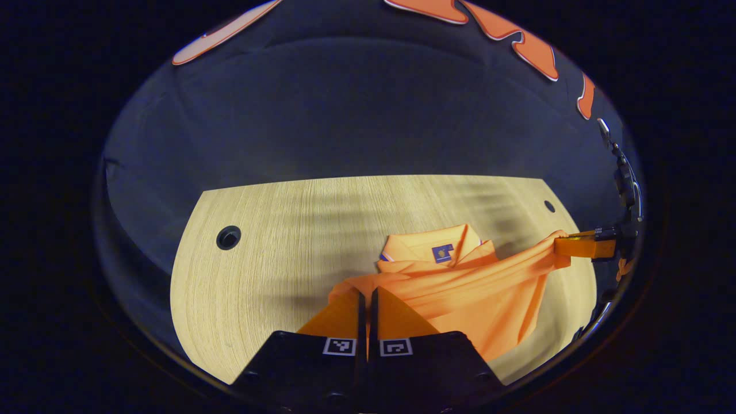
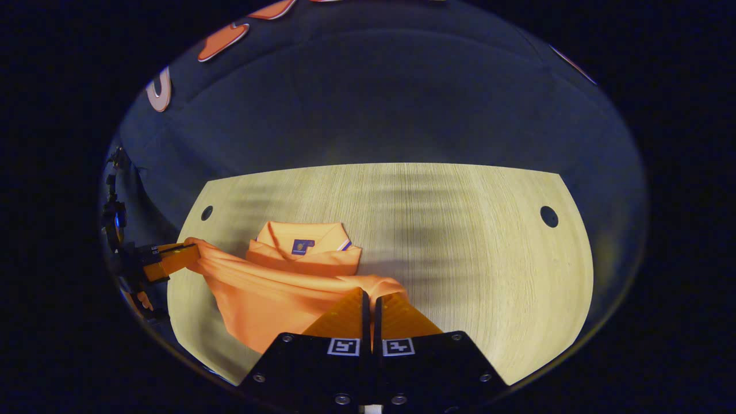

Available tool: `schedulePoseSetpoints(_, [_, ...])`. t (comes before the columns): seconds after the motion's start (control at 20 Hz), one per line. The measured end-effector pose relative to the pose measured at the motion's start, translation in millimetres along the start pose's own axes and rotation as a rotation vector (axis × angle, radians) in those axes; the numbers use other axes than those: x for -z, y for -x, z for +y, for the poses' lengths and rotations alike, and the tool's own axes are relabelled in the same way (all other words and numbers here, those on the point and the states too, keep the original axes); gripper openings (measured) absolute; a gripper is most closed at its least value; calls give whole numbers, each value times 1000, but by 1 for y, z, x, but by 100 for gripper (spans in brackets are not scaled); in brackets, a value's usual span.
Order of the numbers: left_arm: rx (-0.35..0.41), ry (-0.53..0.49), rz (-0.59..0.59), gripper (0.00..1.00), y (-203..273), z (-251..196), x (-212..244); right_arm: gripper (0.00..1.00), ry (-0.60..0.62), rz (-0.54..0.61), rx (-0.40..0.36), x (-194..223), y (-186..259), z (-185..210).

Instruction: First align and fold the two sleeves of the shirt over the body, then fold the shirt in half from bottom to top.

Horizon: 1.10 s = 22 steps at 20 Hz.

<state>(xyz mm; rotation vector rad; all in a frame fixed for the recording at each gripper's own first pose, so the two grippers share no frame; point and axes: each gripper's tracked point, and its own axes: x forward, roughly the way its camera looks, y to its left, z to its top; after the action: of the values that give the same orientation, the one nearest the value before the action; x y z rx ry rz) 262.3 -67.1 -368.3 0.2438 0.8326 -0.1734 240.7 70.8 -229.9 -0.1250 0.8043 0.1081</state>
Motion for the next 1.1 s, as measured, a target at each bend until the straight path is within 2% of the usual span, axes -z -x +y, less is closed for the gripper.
schedulePoseSetpoints(0.2, [-25, 14, 58, 1, -25, 1, 15, 1, -15, 60, 26, 13, -33, -3])
schedulePoseSetpoints(0.45, [-42, -5, 70, 5, -34, 2, 18, 5, -48, 66, 55, 12, -46, -10])
schedulePoseSetpoints(0.5, [-43, -6, 69, 18, -36, 3, 17, 10, -43, 58, 71, 13, -47, -13])
schedulePoseSetpoints(0.55, [-44, -2, 68, 24, -36, 3, 19, 24, -45, 61, 70, 12, -47, -14])
schedulePoseSetpoints(0.6, [-39, 6, 67, 24, -36, 2, 21, 29, -50, 69, 63, 14, -48, -12])
schedulePoseSetpoints(0.65, [-33, 13, 68, 27, -37, 1, 20, 51, -51, 84, 69, 18, -48, -15])
schedulePoseSetpoints(0.75, [-42, 30, 57, 74, -32, 2, 21, 95, -45, 84, 89, 19, -48, -20])
schedulePoseSetpoints(0.8, [-46, 34, 48, 98, -34, 2, 19, 99, -46, 73, 92, 17, -46, -19])
schedulePoseSetpoints(1.1, [-90, 23, -53, 98, -2, 8, -9, 99, -16, -9, 88, 2, -15, -12])
